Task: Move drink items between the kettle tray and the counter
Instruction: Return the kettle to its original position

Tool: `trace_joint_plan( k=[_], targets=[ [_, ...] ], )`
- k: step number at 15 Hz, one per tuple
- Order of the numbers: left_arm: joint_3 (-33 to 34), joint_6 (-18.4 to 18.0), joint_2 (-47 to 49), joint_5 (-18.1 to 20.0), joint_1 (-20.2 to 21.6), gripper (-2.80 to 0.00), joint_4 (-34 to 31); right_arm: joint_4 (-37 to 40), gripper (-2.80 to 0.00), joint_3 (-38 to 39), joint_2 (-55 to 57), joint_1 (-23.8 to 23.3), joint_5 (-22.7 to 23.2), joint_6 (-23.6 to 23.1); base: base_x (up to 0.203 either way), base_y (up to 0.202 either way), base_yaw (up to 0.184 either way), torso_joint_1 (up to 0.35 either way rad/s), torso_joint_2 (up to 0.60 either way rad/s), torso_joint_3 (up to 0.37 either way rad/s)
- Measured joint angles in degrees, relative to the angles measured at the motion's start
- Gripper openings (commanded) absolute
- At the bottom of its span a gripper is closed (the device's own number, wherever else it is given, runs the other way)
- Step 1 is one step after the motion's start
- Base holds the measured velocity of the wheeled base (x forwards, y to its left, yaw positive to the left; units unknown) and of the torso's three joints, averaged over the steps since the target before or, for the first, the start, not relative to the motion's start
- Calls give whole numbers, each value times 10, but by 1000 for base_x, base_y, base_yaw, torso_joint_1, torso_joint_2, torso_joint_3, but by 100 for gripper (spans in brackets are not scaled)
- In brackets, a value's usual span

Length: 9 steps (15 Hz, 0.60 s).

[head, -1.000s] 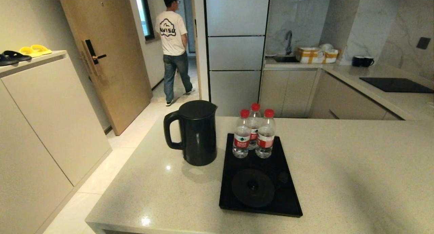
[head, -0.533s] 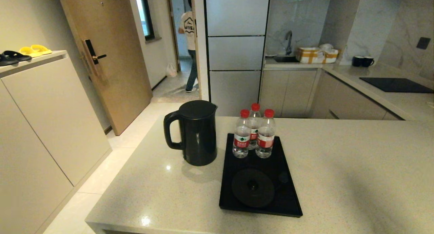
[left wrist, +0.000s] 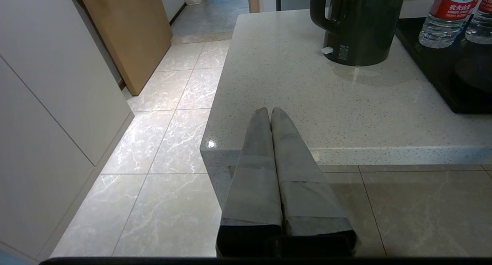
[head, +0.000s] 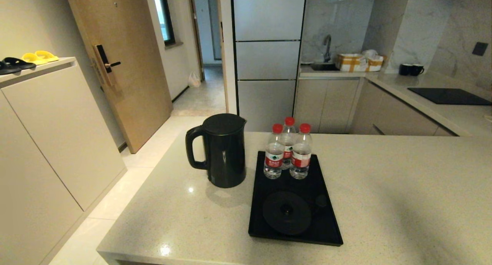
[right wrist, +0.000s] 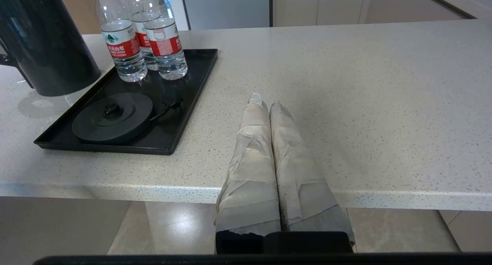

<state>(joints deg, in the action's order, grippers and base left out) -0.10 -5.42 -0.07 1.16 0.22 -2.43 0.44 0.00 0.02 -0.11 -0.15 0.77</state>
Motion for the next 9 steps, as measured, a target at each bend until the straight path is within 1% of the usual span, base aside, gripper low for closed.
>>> trace_joint_plan(
  k=[9],
  targets=[
    [0,0,0,0,0,-280,1,0,-280,0,0,0,0,0,0,0,0,0,0,0]
  ],
)
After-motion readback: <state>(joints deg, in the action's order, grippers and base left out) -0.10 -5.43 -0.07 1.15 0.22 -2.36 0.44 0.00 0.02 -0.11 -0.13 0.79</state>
